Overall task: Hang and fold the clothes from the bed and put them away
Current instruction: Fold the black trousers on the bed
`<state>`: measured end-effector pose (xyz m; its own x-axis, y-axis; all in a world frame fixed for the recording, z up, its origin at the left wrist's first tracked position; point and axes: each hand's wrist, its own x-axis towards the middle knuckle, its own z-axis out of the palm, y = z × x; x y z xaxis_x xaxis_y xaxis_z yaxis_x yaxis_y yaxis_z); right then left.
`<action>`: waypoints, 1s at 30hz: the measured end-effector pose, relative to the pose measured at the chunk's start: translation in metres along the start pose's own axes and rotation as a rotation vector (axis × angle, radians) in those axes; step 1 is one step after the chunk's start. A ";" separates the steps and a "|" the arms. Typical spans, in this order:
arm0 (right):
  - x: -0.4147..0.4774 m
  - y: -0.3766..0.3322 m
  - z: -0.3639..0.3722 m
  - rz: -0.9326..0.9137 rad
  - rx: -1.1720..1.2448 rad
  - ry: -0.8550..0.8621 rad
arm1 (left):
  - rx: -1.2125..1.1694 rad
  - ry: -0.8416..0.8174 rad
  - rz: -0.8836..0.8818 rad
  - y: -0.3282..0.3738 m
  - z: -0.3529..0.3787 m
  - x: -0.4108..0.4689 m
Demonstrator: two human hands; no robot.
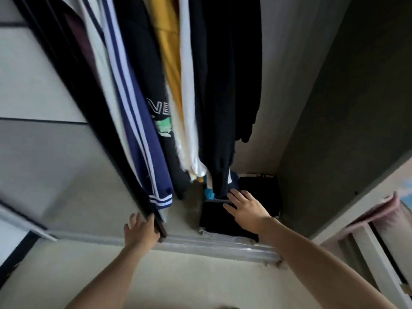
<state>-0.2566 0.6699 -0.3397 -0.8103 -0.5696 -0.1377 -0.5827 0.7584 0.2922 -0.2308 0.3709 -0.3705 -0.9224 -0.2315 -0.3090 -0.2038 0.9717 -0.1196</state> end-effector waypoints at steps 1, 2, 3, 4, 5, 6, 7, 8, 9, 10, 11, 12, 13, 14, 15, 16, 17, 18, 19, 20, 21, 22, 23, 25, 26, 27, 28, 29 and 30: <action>0.001 0.006 -0.027 -0.032 -0.054 0.051 | -0.016 0.032 -0.019 -0.010 -0.019 -0.002; 0.004 0.012 -0.055 -0.046 -0.106 0.090 | -0.024 0.081 -0.030 -0.019 -0.040 -0.002; 0.006 0.018 -0.078 -0.037 -0.140 0.148 | -0.033 0.142 -0.036 -0.026 -0.060 -0.002; 0.010 0.025 -0.104 -0.038 -0.149 0.172 | -0.044 0.214 -0.042 -0.035 -0.086 -0.004; 0.015 0.031 -0.120 -0.047 -0.175 0.230 | -0.057 0.277 -0.042 -0.040 -0.108 -0.005; 0.021 0.039 -0.136 -0.026 -0.233 0.231 | -0.072 0.336 -0.043 -0.044 -0.132 -0.006; 0.025 0.044 -0.153 0.004 -0.245 0.258 | -0.094 0.398 -0.037 -0.047 -0.153 -0.007; 0.028 0.047 -0.168 0.031 -0.248 0.302 | -0.118 0.453 -0.032 -0.049 -0.172 -0.008; 0.029 0.049 -0.181 0.052 -0.244 0.358 | -0.148 0.506 -0.028 -0.051 -0.190 -0.012; 0.027 0.050 -0.195 0.069 -0.229 0.406 | -0.173 0.551 -0.027 -0.053 -0.206 -0.017; 0.025 0.049 -0.210 0.070 -0.223 0.464 | -0.190 0.592 -0.027 -0.055 -0.220 -0.022; 0.022 0.046 -0.221 0.058 -0.218 0.509 | -0.194 0.626 -0.025 -0.057 -0.230 -0.026; 0.021 0.045 -0.229 0.028 -0.228 0.566 | -0.187 0.661 -0.027 -0.059 -0.239 -0.031; 0.021 0.044 -0.235 0.000 -0.248 0.589 | -0.178 0.691 -0.031 -0.061 -0.244 -0.035; 0.022 0.042 -0.239 -0.018 -0.261 0.614 | -0.185 0.725 -0.038 -0.064 -0.248 -0.040; 0.023 0.041 -0.245 -0.029 -0.276 0.633 | -0.198 0.763 -0.040 -0.068 -0.253 -0.044; 0.025 0.039 -0.248 -0.042 -0.281 0.674 | -0.211 0.787 -0.034 -0.073 -0.257 -0.047; 0.027 0.036 -0.253 -0.042 -0.283 0.706 | -0.222 0.810 -0.038 -0.080 -0.262 -0.049; 0.030 0.032 -0.257 -0.042 -0.284 0.737 | -0.230 0.829 -0.049 -0.089 -0.266 -0.052; 0.032 0.027 -0.261 -0.039 -0.280 0.751 | -0.234 0.843 -0.060 -0.097 -0.271 -0.053; 0.037 0.023 -0.265 -0.050 -0.286 0.758 | -0.243 0.848 -0.072 -0.104 -0.275 -0.053; 0.041 0.019 -0.269 -0.062 -0.290 0.758 | -0.249 0.854 -0.084 -0.112 -0.278 -0.052; 0.049 0.015 -0.276 -0.071 -0.291 0.769 | -0.260 0.866 -0.093 -0.121 -0.283 -0.050; 0.063 0.004 -0.291 -0.079 -0.282 0.779 | -0.258 0.886 -0.079 -0.136 -0.294 -0.044; 0.072 -0.001 -0.298 -0.084 -0.294 0.795 | -0.249 0.896 -0.069 -0.144 -0.299 -0.040; 0.084 -0.007 -0.307 -0.081 -0.303 0.810 | -0.253 0.913 -0.054 -0.153 -0.304 -0.034; 0.092 -0.013 -0.315 -0.078 -0.303 0.834 | -0.262 0.932 -0.045 -0.160 -0.308 -0.029; 0.102 -0.017 -0.325 -0.081 -0.295 0.846 | -0.262 0.944 -0.021 -0.167 -0.315 -0.022; 0.111 -0.020 -0.334 -0.087 -0.285 0.837 | -0.261 0.953 -0.010 -0.172 -0.322 -0.019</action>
<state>-0.3141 0.4852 -0.0444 -0.3877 -0.7513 0.5341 -0.5120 0.6574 0.5529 -0.2844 0.2232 -0.0400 -0.7753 -0.2163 0.5933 -0.1733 0.9763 0.1294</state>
